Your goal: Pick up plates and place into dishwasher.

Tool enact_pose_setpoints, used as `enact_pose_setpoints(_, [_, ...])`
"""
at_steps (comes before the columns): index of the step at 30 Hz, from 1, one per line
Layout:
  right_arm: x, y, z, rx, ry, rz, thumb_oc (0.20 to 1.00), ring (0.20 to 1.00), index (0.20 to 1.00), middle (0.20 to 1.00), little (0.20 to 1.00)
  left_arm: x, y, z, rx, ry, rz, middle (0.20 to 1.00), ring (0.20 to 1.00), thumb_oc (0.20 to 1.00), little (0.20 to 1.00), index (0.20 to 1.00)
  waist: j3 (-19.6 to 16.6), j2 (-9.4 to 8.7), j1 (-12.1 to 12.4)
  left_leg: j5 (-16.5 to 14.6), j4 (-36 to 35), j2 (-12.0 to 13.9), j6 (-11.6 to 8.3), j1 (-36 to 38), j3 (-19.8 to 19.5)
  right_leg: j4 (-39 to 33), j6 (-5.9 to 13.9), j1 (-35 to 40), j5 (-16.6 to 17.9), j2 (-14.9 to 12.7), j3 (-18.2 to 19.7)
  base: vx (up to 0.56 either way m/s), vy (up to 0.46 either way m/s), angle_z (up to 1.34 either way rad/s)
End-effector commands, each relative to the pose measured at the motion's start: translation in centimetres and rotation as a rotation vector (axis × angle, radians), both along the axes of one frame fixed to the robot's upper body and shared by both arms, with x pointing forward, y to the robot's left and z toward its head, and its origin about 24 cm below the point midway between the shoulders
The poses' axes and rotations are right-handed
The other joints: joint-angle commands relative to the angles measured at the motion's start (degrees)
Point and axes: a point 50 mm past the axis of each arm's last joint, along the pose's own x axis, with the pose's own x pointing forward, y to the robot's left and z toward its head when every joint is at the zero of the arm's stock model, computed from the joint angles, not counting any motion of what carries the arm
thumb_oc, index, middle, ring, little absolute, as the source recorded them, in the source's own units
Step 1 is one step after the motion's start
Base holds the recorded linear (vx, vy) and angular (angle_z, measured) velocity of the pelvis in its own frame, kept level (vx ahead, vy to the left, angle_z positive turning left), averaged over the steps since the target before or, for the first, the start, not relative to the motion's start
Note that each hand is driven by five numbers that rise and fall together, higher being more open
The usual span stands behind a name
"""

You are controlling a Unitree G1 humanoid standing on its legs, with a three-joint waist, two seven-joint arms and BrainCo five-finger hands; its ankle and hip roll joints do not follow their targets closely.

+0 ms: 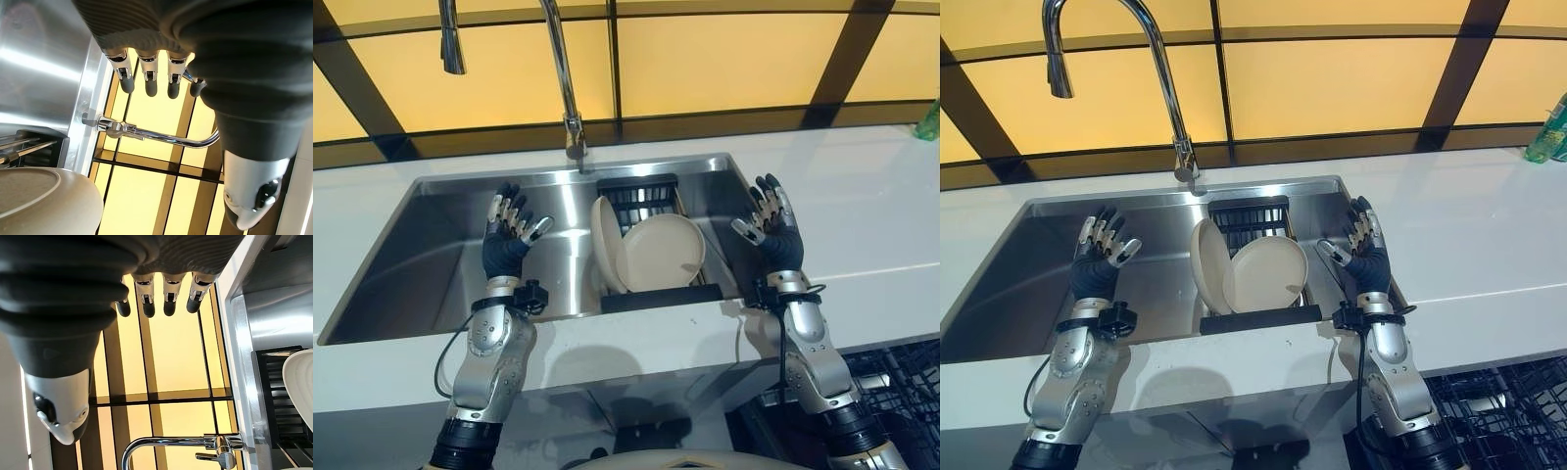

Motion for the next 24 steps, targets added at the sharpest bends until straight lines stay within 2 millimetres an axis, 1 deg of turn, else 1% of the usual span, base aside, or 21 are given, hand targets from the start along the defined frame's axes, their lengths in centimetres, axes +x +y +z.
enact_pose_setpoints(1, [-0.7,-0.4,2.8,0.035,-0.152,-0.011,1.0,1.0,1.0,1.0,1.0,0.3,0.7,1.7,0.029,-0.108,-0.013,1.0,1.0,1.0,1.0,1.0,-2.9,-0.73,1.2,-4.8,0.7,1.0,-0.15,0.1,-1.0,0.9,3.16,-3.9,1.3,-2.0,-4.9,0.0,0.0,0.0])
enact_pose_setpoints(9, [-0.6,-0.6,3.0,0.029,-0.161,-0.025,1.0,1.0,1.0,1.0,1.0,0.1,0.9,2.1,0.048,-0.133,-0.03,1.0,1.0,1.0,1.0,1.0,-2.6,-0.56,1.5,-4.7,0.9,0.9,-0.1,-0.2,-1.2,1.0,3.27,-4.1,1.4,-2.1,-5.0,0.0,0.0,0.0])
enact_pose_setpoints(16, [-0.4,-0.4,3.0,0.03,-0.16,-0.015,1.0,1.0,1.0,1.0,1.0,0.4,0.7,2.5,0.136,-0.15,-0.039,1.0,1.0,1.0,1.0,1.0,-2.7,-0.44,1.4,-4.8,0.9,0.8,-0.2,0.0,-1.2,1.0,3.41,-3.9,1.2,-2.2,-5.0,0.0,0.0,0.0])
enact_pose_setpoints(19, [-0.3,-0.4,3.0,0.026,-0.157,-0.005,1.0,1.0,1.0,1.0,1.0,0.6,0.9,3.3,0.296,-0.187,0.011,1.0,1.0,1.0,1.0,1.0,-2.9,-0.23,1.1,-4.8,0.8,0.8,-0.24,0.1,-1.1,1.0,3.39,-3.9,1.2,-2.3,-4.9,0.02,0.009,0.0])
enact_pose_setpoints(22, [-0.2,-0.4,3.1,0.017,-0.153,0.004,1.0,1.0,1.0,1.0,1.0,1.0,2.0,4.6,0.527,-0.219,0.07,1.0,1.0,1.0,1.0,1.0,-3.2,0.11,0.8,-4.7,0.7,0.7,-0.32,0.2,-0.8,1.0,3.46,-3.9,1.2,-2.3,-4.8,0.04,0.017,0.0])
enact_pose_setpoints(24, [-0.2,-0.7,3.0,0.012,-0.142,0.006,1.0,1.0,1.0,1.0,1.0,1.3,3.0,5.3,0.695,-0.222,0.113,1.0,1.0,1.0,1.0,1.0,-3.6,0.48,0.4,-4.6,0.7,0.7,-0.39,0.2,-0.5,0.9,3.63,-4.1,1.3,-2.4,-4.6,0.05,0.028,-0.01])
